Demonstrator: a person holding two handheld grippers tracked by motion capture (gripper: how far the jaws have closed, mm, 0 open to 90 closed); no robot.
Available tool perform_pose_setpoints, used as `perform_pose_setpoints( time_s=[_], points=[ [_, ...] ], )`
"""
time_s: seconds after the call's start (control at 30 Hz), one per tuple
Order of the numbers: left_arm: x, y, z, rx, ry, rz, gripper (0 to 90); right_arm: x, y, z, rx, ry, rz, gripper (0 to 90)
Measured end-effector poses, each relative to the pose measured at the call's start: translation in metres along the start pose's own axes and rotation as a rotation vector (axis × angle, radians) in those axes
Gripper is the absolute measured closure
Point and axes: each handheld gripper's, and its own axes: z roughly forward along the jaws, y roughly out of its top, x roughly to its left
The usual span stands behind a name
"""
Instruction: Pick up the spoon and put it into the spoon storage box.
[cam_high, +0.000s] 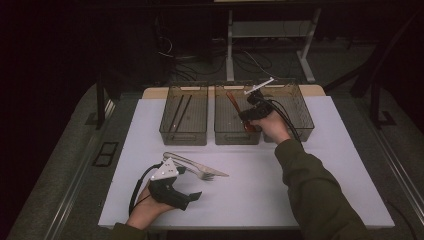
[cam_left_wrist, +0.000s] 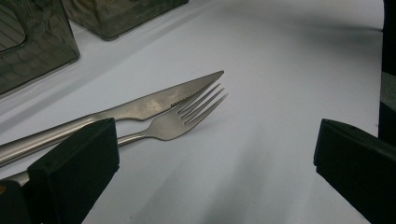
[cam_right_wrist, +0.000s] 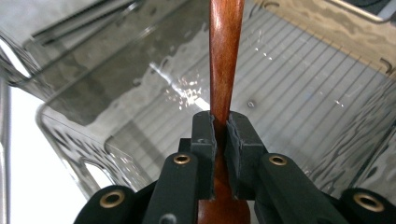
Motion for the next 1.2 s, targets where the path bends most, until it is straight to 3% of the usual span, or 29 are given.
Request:
perform_pose_setpoints(
  time_s=[0.33, 0.47, 0.6, 0.77, 0.93, 1.2],
  points=[
    [0.0, 0.0, -0.001, -0.001, 0.002, 0.007, 0.0, 0.0, -0.001, 0.012, 0.078, -0.009, 0.006, 81.1],
    [0.0, 0.0, -0.001, -0.001, 0.002, 0.006, 0.0, 0.0, -0.001, 0.012, 0.077, -0.005, 0.005, 79.2],
    [0.0, 0.0, -0.001, -0.001, 0.001, 0.003, 0.0, 0.0, -0.001, 0.011, 0.056, 0.001, 0.014, 70.3],
    [0.0, 0.0, -0.001, -0.001, 0.001, 0.003, 0.0, 0.0, 0.0, 0.002, 0.006, 0.014, 0.024, 60.3],
    [0.0, 0.0, -0.001, -0.008, 0.005, -0.003, 0.0, 0.002, -0.001, -0.015, -0.079, 0.048, 0.033, 50.5],
    [0.0, 0.0, -0.001, -0.003, 0.007, 0.001, 0.0, 0.01, -0.016, -0.046, -0.183, 0.086, 0.002, 41.8]
  ],
)
